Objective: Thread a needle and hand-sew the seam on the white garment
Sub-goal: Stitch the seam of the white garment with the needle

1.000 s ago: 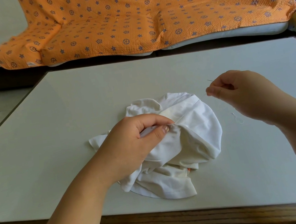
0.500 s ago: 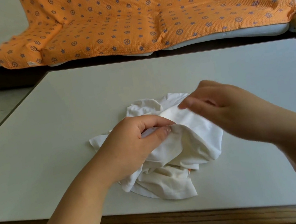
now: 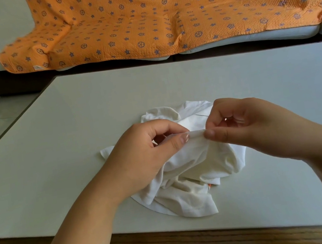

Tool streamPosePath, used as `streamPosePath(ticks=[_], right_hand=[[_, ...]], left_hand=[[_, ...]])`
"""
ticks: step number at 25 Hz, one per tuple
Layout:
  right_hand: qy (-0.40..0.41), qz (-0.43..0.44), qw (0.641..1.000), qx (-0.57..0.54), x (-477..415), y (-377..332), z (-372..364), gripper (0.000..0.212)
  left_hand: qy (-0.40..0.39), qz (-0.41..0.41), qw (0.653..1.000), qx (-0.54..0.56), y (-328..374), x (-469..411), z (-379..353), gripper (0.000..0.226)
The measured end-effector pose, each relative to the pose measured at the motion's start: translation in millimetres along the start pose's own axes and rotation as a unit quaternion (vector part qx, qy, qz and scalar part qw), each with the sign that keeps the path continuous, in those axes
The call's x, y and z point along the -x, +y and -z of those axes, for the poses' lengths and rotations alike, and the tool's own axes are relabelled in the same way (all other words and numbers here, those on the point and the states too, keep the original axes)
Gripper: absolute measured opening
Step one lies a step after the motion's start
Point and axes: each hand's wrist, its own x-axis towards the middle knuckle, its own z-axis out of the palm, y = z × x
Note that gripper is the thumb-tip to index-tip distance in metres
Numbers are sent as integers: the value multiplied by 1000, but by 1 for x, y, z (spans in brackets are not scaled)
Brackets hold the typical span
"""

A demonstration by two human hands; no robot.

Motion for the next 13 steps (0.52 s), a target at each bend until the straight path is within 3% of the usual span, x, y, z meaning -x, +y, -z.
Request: streamPosePath(ticks=[6, 13], right_hand=[[21, -19, 992, -120, 0, 4, -3, 22], [46, -18, 990, -134, 2, 6, -6, 21]], left_hand=[[60, -43, 997, -32, 0, -3, -4, 11], [50, -30, 998, 2, 7, -5, -7, 7]])
